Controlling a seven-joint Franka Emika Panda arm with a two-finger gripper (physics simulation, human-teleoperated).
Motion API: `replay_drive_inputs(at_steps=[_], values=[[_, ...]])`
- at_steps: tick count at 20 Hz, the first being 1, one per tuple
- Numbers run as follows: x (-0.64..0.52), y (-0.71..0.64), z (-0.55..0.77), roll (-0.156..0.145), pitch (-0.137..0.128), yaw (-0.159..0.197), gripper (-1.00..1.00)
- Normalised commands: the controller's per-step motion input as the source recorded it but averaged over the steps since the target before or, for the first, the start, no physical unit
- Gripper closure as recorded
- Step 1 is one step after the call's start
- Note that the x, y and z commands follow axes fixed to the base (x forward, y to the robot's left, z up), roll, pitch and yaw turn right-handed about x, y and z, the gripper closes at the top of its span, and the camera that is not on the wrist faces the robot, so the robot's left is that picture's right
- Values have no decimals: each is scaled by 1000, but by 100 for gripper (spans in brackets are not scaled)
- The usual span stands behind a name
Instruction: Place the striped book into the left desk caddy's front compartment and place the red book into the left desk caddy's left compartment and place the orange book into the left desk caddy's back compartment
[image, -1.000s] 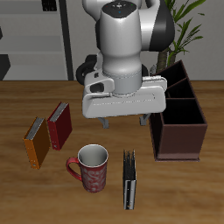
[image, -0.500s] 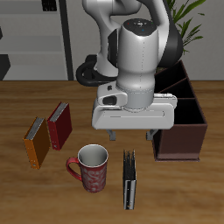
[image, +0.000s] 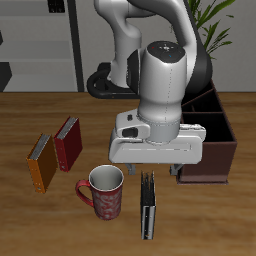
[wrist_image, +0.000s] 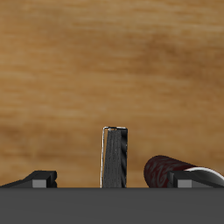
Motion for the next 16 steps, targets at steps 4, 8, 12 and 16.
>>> replay_drive_inputs(at_steps=[4, 8, 12, 16], values=[[95, 20, -252, -9, 30, -15, -100], [49, 12, -287, -8, 23, 4, -100], [29, -10, -289, -9, 30, -3, -100], [25, 61, -341, 9, 43, 0, -100]])
